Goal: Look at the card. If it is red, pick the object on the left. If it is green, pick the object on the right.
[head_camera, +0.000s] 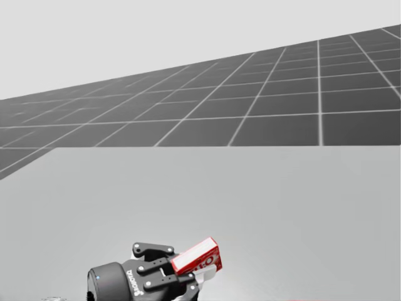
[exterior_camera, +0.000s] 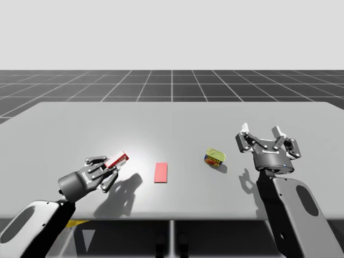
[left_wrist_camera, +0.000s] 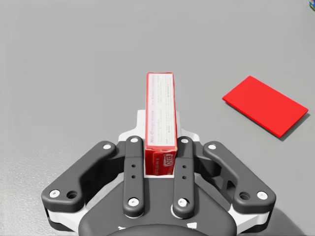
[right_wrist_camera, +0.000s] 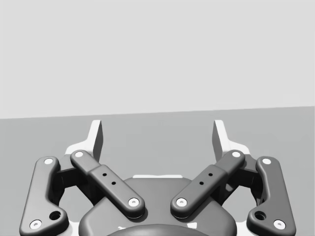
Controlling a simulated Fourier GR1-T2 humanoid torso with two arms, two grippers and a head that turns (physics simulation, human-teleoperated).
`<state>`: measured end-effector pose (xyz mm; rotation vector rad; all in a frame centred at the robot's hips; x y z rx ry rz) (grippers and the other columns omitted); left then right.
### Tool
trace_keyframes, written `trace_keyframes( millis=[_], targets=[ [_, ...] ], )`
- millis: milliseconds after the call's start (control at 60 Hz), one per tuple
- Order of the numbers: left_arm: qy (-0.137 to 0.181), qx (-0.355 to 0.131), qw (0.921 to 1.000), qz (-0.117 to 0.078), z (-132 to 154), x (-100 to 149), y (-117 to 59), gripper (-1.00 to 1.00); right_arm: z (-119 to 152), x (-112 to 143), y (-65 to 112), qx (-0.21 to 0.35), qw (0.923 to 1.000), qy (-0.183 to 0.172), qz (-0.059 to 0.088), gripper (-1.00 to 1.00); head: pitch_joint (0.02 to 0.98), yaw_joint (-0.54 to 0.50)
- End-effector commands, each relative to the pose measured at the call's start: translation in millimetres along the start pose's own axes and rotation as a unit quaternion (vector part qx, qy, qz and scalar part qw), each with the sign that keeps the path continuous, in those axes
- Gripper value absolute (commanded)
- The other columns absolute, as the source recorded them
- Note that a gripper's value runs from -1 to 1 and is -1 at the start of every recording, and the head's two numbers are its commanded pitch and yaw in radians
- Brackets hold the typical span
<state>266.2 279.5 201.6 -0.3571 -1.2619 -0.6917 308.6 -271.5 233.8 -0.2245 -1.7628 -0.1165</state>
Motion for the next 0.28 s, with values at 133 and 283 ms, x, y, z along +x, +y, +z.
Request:
trace_keyframes(
  millis=[133, 283],
  targets=[
    [-0.086, 0.031, 0.9947, -0.046, 5.6, 77.6, 14.5, 1.00, -0.7, -1.4, -1.9, 0.011, 0.9999, -0.009, 0.006, -1.00, 0.464, 0.39],
    [-0.150, 0.068, 0.9838, -0.071, 20.4, 130.7, 16.2, 1.00, -0.6, -2.6, -3.2, 0.020, 0.9996, -0.015, 0.012, -1.00, 0.461, 0.39]
  ],
)
